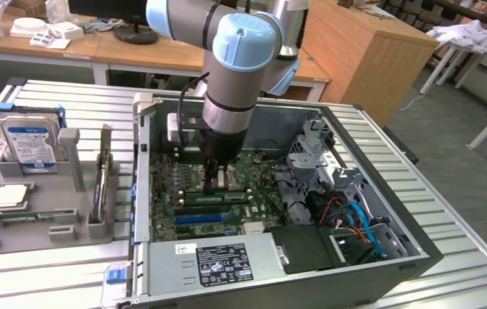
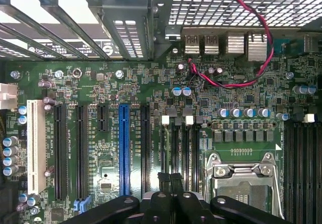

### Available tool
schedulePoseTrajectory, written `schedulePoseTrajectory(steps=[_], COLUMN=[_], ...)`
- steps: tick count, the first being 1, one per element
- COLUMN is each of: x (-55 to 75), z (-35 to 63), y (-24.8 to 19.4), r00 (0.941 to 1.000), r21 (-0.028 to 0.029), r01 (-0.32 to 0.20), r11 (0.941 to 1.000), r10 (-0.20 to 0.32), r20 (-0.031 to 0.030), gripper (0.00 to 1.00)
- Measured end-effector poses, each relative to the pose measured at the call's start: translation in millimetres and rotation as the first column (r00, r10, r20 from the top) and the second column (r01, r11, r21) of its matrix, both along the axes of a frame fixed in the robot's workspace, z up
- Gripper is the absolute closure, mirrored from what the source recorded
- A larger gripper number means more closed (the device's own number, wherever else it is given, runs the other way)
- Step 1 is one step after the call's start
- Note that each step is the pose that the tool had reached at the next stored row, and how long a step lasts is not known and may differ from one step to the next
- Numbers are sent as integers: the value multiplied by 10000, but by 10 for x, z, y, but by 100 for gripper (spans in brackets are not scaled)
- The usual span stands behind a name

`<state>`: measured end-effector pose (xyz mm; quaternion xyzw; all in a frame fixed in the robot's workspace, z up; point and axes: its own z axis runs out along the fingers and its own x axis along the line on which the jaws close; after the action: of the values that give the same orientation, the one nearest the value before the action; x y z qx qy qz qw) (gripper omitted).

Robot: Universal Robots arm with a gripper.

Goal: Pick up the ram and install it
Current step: 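Press down the ram until it locks into place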

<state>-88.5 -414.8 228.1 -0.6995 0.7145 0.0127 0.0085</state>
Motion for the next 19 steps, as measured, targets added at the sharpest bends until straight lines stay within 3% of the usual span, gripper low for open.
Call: schedulePoseTrajectory(steps=[19], x=[0], z=[-31], y=[-3], r00=[10000], r21=[-2], r01=[0], r11=[10000], r10=[0], r20=[-2], gripper=[90])
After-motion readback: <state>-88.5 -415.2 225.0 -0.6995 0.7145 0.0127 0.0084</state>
